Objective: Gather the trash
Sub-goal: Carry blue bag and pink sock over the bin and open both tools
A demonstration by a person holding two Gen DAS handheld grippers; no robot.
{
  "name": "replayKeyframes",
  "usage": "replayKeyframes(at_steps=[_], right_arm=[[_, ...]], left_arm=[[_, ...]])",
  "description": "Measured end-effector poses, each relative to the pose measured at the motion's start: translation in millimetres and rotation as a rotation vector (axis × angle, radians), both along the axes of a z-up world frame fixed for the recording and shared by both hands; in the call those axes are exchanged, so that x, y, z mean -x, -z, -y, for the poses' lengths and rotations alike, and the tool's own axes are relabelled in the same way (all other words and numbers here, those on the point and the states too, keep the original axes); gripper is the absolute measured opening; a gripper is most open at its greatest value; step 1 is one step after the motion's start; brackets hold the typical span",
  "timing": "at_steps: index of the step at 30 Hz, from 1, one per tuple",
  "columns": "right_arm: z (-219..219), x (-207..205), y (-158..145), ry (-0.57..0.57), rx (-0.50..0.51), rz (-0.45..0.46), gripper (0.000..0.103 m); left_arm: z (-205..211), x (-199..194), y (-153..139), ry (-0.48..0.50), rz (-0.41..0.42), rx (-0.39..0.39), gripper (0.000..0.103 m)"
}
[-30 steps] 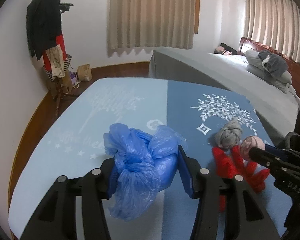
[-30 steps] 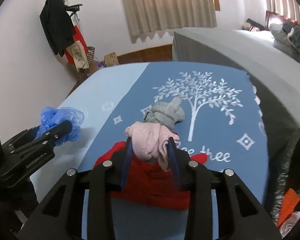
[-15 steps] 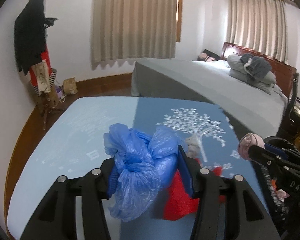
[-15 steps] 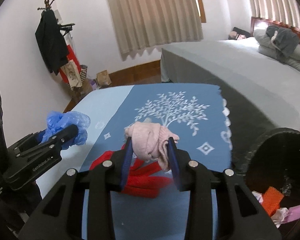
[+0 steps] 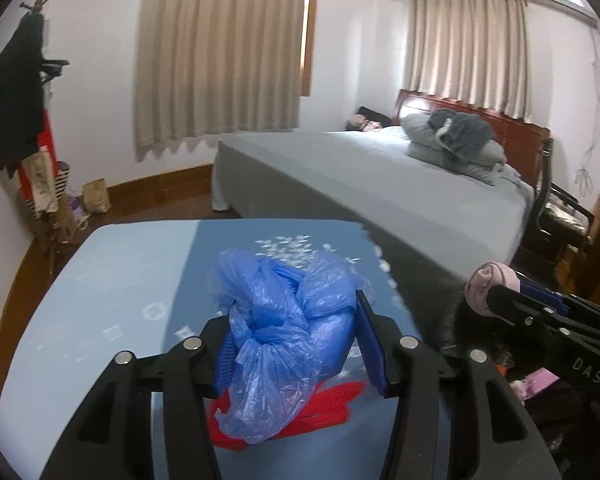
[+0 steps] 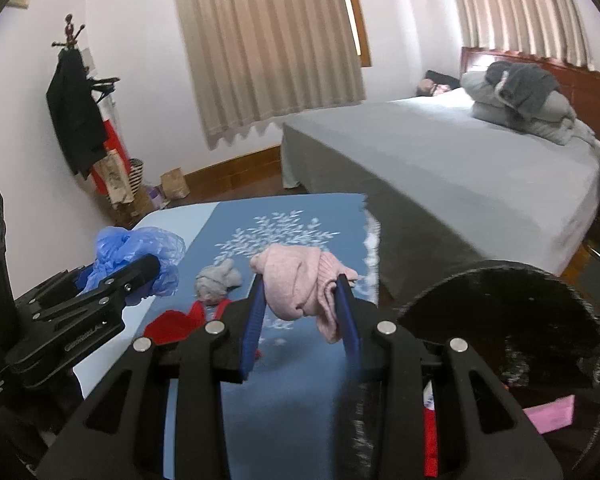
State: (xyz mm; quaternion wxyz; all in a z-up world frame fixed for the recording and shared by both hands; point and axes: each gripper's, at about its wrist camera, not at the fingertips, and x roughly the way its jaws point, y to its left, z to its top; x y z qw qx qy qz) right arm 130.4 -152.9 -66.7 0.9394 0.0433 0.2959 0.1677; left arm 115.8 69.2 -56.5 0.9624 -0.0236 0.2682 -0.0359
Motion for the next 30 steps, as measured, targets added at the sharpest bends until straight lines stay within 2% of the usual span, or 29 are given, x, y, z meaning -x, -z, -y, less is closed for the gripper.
replayKeyframes(at_steps=[17, 30], right_arm=[[106, 31, -4, 0.204, 0.008, 0.036, 0.034], [163, 53, 5, 0.315, 0.014, 0.028, 0.034]], left_arm=[[102, 5, -20, 0.212, 0.052, 0.000, 0.051], [165, 9, -28, 0.346, 0.073, -0.007, 0.052]])
